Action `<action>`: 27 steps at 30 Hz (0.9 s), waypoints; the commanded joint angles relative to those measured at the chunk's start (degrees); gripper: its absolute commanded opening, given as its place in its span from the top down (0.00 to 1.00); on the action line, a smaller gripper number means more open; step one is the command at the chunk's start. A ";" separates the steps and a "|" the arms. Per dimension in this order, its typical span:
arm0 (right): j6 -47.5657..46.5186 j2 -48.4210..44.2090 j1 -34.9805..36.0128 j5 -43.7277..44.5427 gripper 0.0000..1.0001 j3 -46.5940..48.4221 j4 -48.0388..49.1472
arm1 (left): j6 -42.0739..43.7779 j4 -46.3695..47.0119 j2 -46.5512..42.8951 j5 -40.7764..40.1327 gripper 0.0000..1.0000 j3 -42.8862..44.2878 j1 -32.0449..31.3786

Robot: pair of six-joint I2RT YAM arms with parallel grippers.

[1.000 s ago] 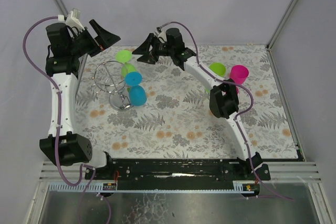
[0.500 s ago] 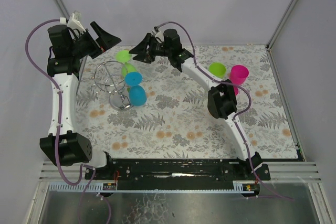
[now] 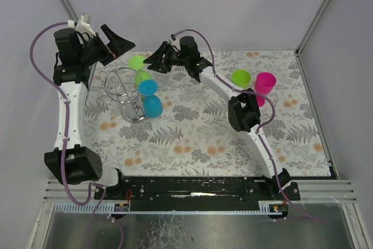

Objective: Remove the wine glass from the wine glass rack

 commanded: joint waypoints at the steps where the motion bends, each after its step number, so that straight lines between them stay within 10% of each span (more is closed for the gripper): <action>1: 1.63 -0.21 0.53 0.86 0.49 3.91 4.89 | -0.57 4.08 -0.47 1.43 0.00 -0.65 0.32; 27: 3.45 -0.33 0.53 -0.31 0.97 2.90 7.90 | -0.57 4.52 -0.69 1.88 0.00 -2.58 0.36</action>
